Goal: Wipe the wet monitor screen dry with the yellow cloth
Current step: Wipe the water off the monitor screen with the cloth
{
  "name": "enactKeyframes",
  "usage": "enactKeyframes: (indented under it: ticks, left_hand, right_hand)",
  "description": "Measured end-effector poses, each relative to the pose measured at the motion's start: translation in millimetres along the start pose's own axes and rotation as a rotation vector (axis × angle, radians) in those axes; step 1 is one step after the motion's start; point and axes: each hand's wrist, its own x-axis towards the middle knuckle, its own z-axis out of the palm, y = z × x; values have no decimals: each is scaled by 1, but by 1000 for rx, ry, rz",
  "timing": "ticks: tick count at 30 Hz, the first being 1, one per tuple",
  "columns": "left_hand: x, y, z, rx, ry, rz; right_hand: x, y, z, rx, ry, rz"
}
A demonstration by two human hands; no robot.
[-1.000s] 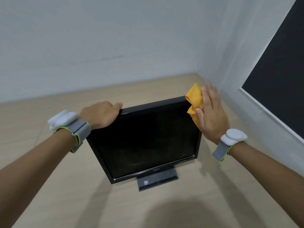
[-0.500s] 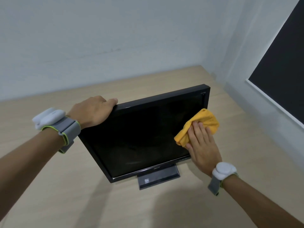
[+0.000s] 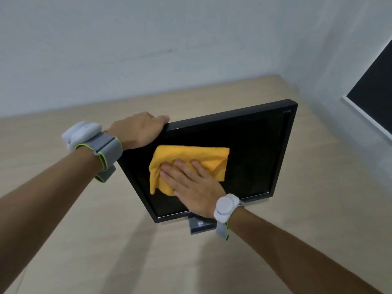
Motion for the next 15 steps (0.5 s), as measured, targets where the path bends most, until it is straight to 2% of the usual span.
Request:
enactKeyframes:
  ticks: [4,6,8,11,15]
  left_hand:
    - [-1,7,-8,-79,-142,77]
    - [-2,11,-9,-79,-176,77]
    - [-3,11,-10,-30,-181,77]
    - [-3,10,-9,45,-188,110]
    - [-6,16,-12,59,-164,122]
  right_hand:
    - [-51,4,19,-32,-274,-381]
    - [-87,23,18,-90,-362,-435]
    - [-118,49,10,-137,-391,-384]
    - [-144,92,-12,-181,-351,-256]
    - [-112,126,-38,-149,-200,-132]
